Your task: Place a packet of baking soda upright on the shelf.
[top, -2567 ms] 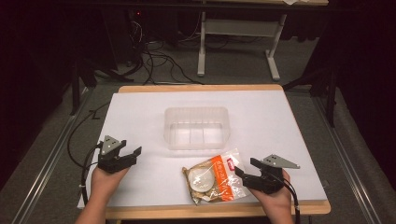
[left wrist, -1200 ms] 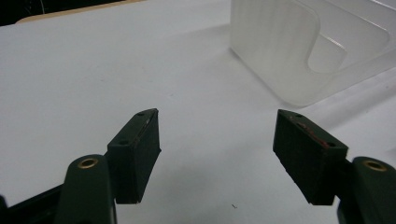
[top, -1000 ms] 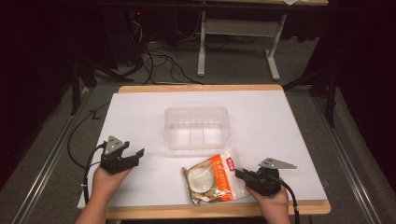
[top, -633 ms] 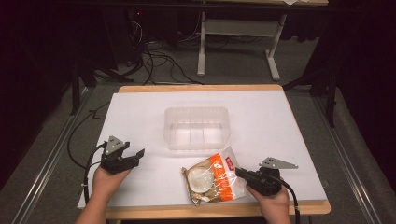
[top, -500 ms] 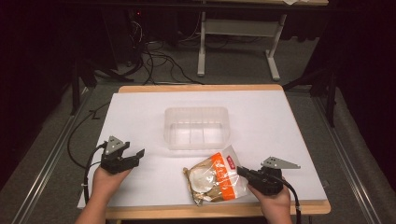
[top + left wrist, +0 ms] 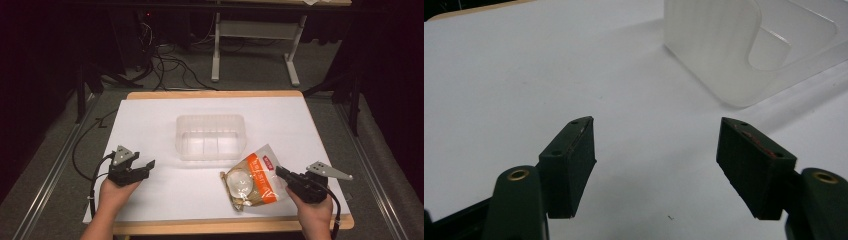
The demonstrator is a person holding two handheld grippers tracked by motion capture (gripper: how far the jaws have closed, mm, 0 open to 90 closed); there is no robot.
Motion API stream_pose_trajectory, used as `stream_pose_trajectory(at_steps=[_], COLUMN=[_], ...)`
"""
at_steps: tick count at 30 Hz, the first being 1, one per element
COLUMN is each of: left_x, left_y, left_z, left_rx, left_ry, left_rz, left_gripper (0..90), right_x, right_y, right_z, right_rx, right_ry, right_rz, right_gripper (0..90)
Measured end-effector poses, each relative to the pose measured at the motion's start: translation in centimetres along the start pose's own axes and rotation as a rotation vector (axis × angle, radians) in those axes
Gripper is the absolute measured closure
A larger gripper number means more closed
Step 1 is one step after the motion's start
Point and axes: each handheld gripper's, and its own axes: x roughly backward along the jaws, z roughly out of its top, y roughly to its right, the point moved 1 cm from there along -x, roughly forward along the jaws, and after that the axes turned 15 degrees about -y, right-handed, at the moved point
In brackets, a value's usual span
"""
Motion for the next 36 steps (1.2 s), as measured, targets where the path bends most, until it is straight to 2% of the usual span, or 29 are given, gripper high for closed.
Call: stream_pose_trajectory(at_steps=[2,7,12,18,22,29,36], left_x=[0.0,-0.1,-0.1,0.0,0.1,0.0,-0.1], left_y=[0.0,0.0,0.0,-0.1,-0.2,0.0,0.1], left_z=[0.0,0.0,0.0,-0.1,-0.1,-0.1,-0.1], left_rx=[0.000,-0.001,-0.003,0.002,0.004,-0.004,-0.007], left_ry=[-0.001,-0.004,-0.011,-0.005,-0.002,-0.006,-0.012], left_rz=[0.000,0.003,0.007,0.011,0.008,0.008,0.006], left_gripper=[32.1,32.1,32.1,32.0,32.1,32.0,32.1], right_x=[0.7,2.1,2.6,2.3,1.6,2.0,1.3], right_y=[0.3,0.2,-0.1,-0.1,0.5,2.6,3.0], right_z=[0.3,1.3,2.6,4.7,5.0,3.8,2.8], right_rx=[-0.003,0.027,0.077,0.104,0.079,-0.018,-0.005], right_ry=[0.031,0.088,0.096,0.103,0.106,0.148,0.114], right_rz=[-0.013,-0.053,-0.095,-0.113,-0.100,-0.050,-0.022], right_gripper=[90.0,90.0,90.0,90.0,90.0,89.7,74.3])
